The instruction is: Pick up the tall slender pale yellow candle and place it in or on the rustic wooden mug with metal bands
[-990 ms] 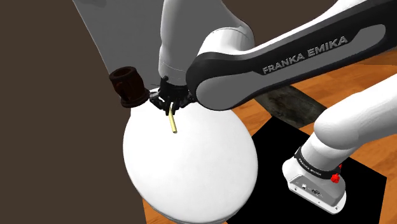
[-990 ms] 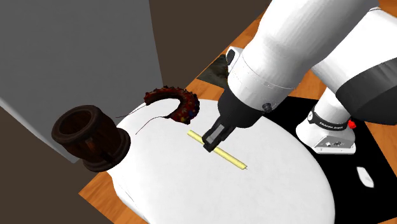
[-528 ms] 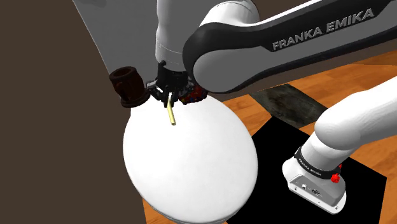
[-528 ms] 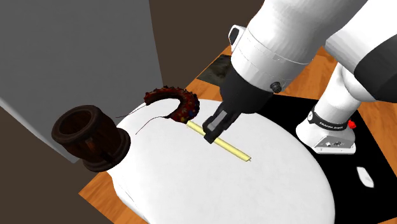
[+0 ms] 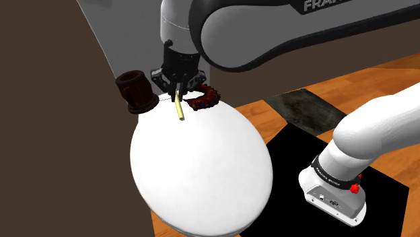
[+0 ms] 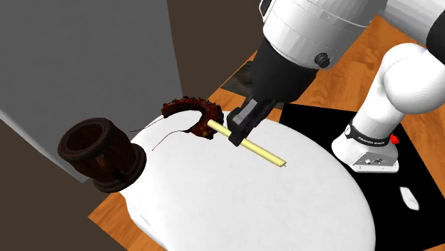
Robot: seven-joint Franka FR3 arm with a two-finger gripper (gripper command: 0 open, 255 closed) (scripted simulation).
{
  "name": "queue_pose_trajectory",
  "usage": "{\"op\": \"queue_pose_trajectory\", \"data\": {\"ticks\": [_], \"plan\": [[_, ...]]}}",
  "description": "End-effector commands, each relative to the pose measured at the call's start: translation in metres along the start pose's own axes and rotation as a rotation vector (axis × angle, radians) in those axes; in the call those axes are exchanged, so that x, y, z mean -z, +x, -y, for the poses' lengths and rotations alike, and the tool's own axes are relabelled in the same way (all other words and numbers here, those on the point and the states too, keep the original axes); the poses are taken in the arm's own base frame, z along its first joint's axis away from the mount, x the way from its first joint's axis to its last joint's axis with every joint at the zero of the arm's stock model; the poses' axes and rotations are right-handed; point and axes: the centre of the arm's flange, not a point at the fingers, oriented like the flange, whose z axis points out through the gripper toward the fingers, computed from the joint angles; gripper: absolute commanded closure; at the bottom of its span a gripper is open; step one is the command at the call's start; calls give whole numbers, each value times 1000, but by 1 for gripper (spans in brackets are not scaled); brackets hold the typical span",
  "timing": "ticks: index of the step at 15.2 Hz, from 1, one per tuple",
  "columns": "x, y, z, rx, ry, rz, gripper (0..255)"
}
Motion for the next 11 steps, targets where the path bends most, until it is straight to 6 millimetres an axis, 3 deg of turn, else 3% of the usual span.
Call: {"op": "queue_pose_trajectory", "data": {"ticks": [1, 5, 11], "plan": [[11, 3, 2, 0, 0, 0, 255], [31, 9, 5, 0, 0, 0, 255], [8, 77, 38, 0, 0, 0, 255]]}}
